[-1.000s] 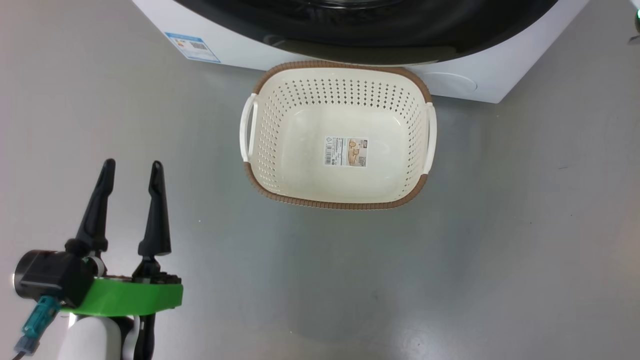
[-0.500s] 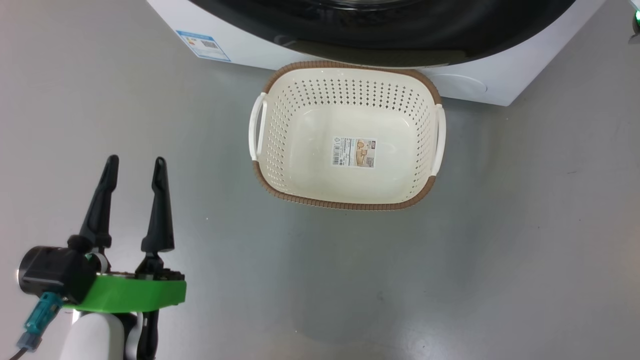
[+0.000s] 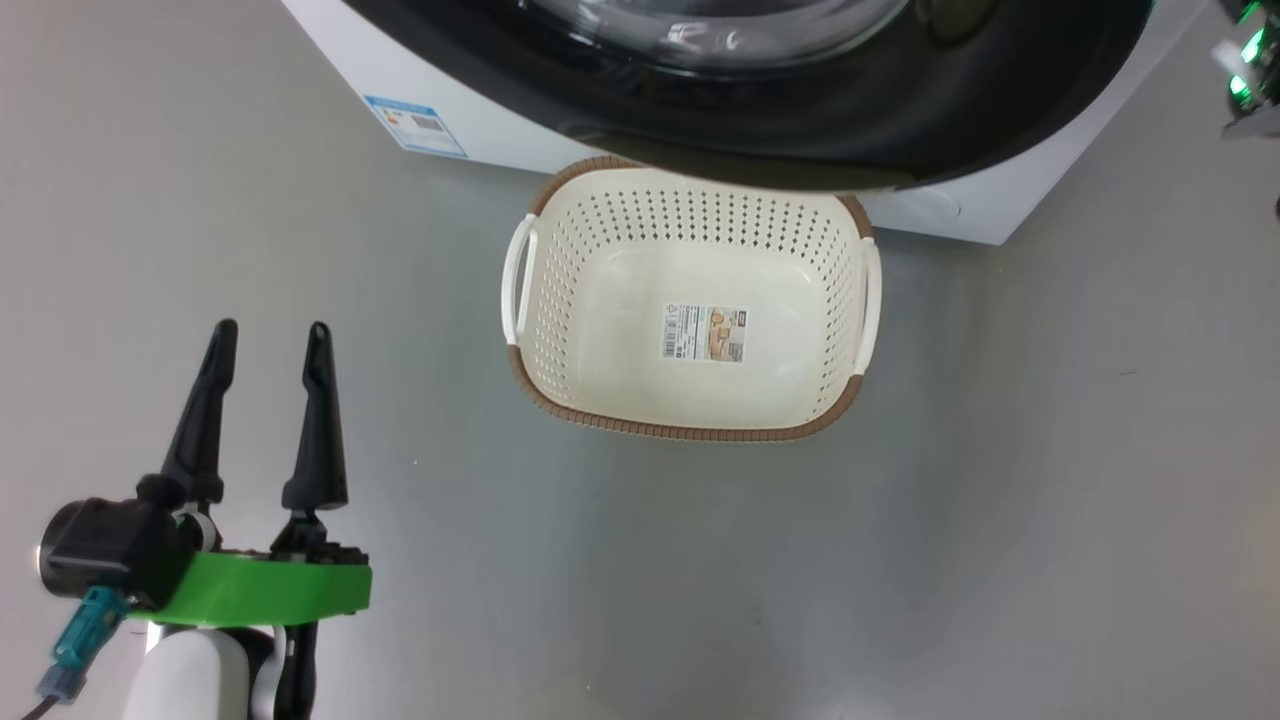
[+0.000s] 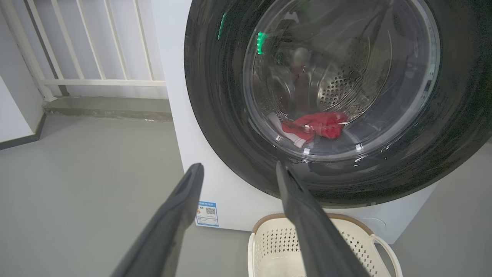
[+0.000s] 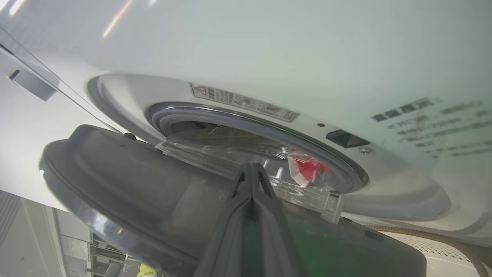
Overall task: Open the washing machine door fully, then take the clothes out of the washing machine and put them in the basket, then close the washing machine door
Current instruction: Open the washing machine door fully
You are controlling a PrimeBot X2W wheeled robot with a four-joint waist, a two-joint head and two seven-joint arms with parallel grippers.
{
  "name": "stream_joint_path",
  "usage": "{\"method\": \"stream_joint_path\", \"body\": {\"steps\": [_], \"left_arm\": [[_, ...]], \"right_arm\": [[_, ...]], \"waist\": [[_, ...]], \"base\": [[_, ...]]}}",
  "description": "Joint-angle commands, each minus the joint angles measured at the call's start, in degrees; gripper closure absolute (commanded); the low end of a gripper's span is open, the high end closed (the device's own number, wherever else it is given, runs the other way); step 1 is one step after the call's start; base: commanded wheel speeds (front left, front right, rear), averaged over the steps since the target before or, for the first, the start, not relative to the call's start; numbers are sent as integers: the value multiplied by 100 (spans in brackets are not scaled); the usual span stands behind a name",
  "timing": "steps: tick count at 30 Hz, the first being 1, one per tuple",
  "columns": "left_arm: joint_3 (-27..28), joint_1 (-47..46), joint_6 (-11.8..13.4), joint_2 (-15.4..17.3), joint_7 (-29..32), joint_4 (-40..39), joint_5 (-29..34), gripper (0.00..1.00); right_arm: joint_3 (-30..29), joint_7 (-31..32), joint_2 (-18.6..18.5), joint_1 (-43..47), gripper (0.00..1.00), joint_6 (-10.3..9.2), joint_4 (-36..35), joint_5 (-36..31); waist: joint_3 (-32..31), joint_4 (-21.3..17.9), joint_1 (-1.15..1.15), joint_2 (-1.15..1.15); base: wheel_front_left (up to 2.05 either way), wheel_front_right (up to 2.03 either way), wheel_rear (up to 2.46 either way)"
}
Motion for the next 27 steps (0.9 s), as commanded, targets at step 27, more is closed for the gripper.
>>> {"method": "stream_joint_path", "body": {"steps": [27], "left_arm": [[250,561,-18,274,-46,27,-1,0]], "right_arm": [[-134,637,544,1869,100,10,-826,-7]], "waist": [[-1077,-209,0,0]], "base": [[0,0,0]]}}
